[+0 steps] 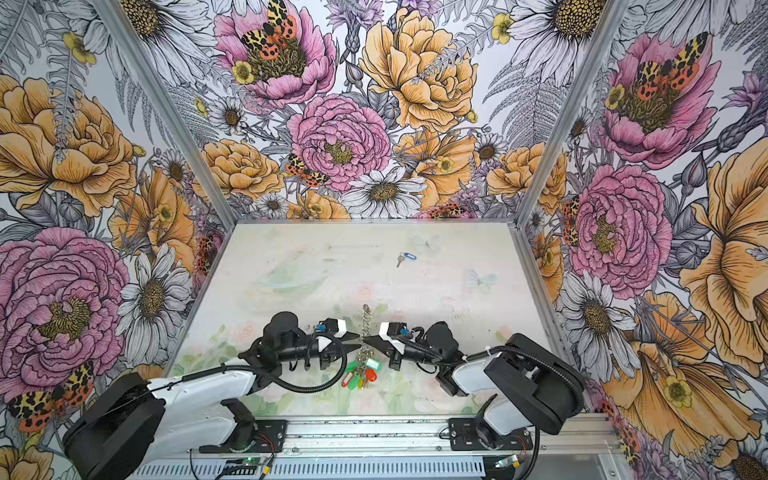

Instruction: Put the keys on the keyring

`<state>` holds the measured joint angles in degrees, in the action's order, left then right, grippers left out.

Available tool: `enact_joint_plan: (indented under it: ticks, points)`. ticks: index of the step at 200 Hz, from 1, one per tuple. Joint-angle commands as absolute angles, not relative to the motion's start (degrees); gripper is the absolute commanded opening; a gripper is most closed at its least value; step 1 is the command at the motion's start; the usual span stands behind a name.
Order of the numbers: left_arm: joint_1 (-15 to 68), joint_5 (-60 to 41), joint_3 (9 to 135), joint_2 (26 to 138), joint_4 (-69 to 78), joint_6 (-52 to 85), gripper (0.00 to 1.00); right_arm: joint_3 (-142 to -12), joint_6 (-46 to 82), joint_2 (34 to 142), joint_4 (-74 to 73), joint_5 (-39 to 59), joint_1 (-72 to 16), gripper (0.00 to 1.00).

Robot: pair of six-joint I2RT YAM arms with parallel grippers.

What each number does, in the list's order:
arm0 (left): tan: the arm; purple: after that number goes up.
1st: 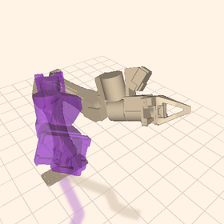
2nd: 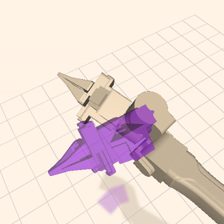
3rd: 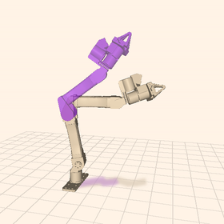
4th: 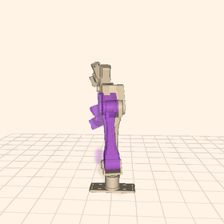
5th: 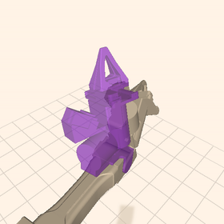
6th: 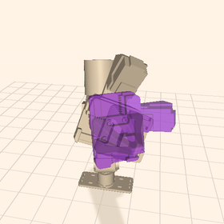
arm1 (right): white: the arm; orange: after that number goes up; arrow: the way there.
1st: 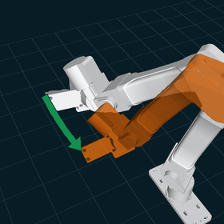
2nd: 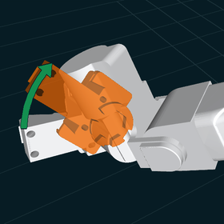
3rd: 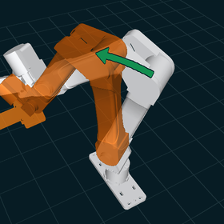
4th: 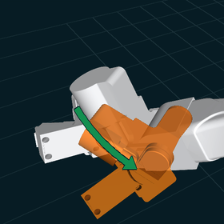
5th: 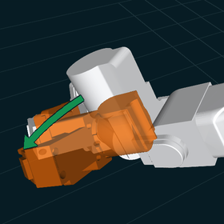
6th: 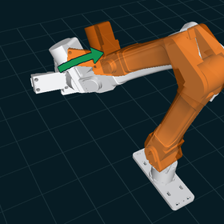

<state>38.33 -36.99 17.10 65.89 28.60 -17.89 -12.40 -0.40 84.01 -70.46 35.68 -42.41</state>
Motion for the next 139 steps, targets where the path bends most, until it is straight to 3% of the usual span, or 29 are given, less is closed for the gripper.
enact_joint_plan:
  ticks: [1,33,62,74,95,109,125,139]
  points:
    - [37.88,-38.56,17.14,65.38,30.06,-16.89,0.28,-12.91,0.32,84.7,-76.03,37.53,-43.02,0.0]
    - [37.87,-39.49,17.47,65.91,30.04,-16.52,0.2,-13.1,0.33,85.06,-76.3,37.37,-43.28,0.0]
    - [37.86,-39.86,18.3,66.44,28.71,-16.82,0.0,-12.93,0.12,85.09,-76.29,36.13,-43.4,0.0]
    - [37.97,-38.89,18.68,66.39,27.54,-17.33,0.0,-12.61,0.07,84.95,-76.24,35.0,-43.35,0.0]
    - [38.97,-34.43,19.4,65.59,23.77,-19.92,0.0,-11.39,0.0,82.73,-74.31,34.36,-42.19,0.15]
    - [40.25,-31.11,20.16,64.93,20.46,-22.41,0.0,-12.59,-2.43,78.2,-64.66,34.8,-41.84,0.19]
    - [40.92,-29.01,20.88,64.44,18.01,-24.15,0.0,-17.53,-9.49,70.71,-39.74,34.26,-42.48,0.2]
    - [41.13,-28.08,21.68,64.16,15.99,-25.43,0.0,-19.85,-14.44,65.48,-26.78,31.49,-42.71,0.21]
